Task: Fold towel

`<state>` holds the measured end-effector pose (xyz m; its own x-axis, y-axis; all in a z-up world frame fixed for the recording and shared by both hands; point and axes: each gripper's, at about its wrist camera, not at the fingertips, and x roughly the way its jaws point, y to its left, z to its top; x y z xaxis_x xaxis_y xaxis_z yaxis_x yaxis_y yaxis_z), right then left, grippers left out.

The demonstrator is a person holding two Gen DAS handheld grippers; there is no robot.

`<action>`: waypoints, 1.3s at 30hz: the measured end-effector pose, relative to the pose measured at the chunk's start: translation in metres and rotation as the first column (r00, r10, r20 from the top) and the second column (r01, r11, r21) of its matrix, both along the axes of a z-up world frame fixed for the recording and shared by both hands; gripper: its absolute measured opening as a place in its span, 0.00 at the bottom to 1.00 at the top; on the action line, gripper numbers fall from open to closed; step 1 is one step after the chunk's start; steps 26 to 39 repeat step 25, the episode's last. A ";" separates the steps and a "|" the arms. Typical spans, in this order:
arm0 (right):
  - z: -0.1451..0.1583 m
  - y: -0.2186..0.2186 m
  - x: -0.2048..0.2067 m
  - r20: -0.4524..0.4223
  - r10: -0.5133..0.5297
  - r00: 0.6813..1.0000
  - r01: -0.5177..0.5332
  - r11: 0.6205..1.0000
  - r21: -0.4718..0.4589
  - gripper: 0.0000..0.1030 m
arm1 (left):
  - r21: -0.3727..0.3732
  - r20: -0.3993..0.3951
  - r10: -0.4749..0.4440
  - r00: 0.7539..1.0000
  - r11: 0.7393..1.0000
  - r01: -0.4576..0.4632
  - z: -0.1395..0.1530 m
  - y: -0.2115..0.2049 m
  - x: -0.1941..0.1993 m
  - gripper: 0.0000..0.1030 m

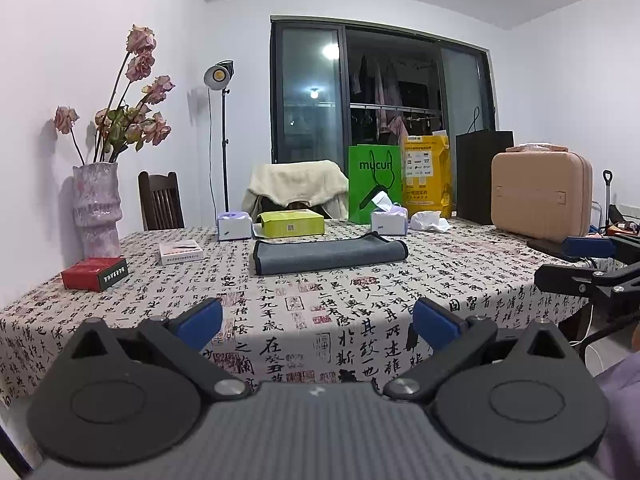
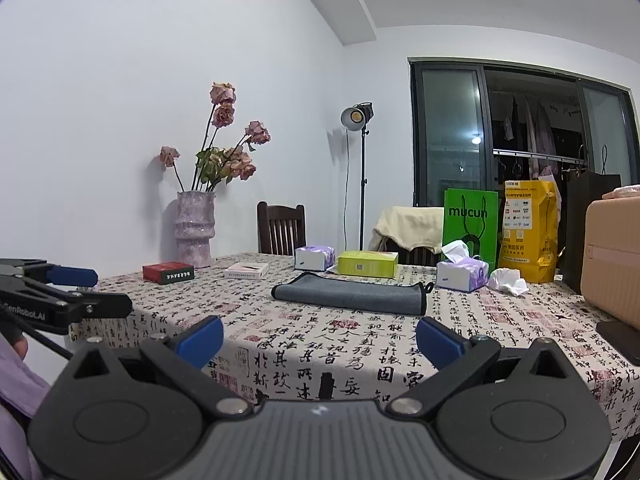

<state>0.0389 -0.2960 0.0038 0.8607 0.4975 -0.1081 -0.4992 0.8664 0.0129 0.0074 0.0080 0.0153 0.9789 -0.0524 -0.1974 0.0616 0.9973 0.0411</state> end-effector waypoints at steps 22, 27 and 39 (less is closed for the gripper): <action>0.009 -0.001 0.000 0.022 0.003 1.000 -0.003 1.000 -0.001 1.00 | 0.007 0.018 -0.009 1.000 1.000 0.008 0.008 -0.002 0.001 1.00; 0.009 0.000 0.001 0.025 0.001 1.000 0.000 1.000 -0.009 1.00 | 0.008 0.017 -0.006 1.000 1.000 0.006 0.008 -0.002 0.000 1.00; 0.009 0.000 0.001 0.025 0.001 1.000 0.000 1.000 -0.009 1.00 | 0.008 0.017 -0.006 1.000 1.000 0.006 0.008 -0.002 0.000 1.00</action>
